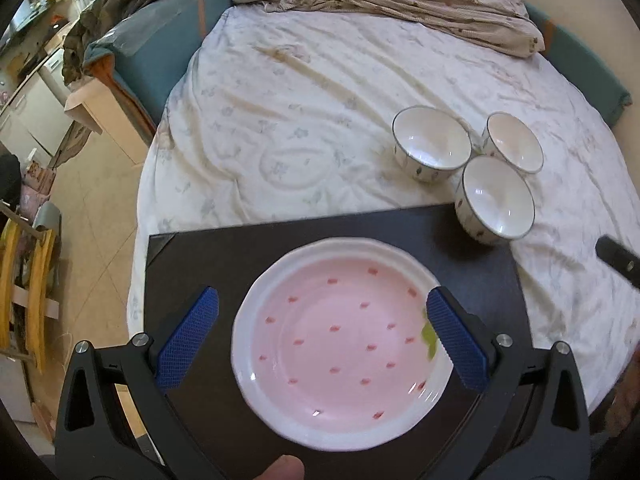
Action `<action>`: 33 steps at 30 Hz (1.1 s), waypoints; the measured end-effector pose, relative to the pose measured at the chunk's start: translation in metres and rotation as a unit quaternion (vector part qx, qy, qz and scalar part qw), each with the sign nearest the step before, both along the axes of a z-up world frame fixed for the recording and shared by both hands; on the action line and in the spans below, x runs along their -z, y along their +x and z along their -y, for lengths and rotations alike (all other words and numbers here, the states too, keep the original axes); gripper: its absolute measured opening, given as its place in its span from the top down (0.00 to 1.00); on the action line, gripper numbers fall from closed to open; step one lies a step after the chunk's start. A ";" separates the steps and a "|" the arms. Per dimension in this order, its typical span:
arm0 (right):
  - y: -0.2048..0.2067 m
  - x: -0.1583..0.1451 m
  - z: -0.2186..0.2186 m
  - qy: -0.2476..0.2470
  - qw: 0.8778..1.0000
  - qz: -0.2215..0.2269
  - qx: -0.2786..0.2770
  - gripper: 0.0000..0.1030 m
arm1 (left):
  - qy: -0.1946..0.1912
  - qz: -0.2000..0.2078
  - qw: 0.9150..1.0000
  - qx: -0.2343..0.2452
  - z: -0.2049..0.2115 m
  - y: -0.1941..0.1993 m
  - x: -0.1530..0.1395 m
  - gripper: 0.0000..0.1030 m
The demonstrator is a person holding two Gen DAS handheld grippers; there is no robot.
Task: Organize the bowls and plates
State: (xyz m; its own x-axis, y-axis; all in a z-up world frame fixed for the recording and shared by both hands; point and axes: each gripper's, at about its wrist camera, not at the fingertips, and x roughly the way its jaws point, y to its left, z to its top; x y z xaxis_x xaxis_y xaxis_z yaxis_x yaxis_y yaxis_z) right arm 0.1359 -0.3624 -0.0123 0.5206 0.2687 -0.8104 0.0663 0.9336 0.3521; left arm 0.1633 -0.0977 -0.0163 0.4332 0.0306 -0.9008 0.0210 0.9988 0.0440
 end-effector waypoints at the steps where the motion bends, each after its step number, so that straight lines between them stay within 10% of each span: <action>1: 0.002 0.003 0.008 -0.002 1.000 0.001 0.010 0.10 | -0.001 -0.003 1.000 -0.002 0.005 0.003 0.001 0.00; 9: 0.021 0.040 0.070 0.095 0.987 -0.047 0.117 0.10 | -0.012 -0.020 1.000 -0.002 0.048 0.044 0.013 0.00; 28: 0.074 0.100 0.071 0.132 0.971 -0.140 0.143 0.39 | -0.038 -0.047 0.998 0.011 0.120 0.121 0.061 0.14; 33: 0.085 0.115 0.062 0.137 0.969 -0.155 0.136 0.48 | -0.026 -0.083 0.996 0.010 0.135 0.128 0.085 0.47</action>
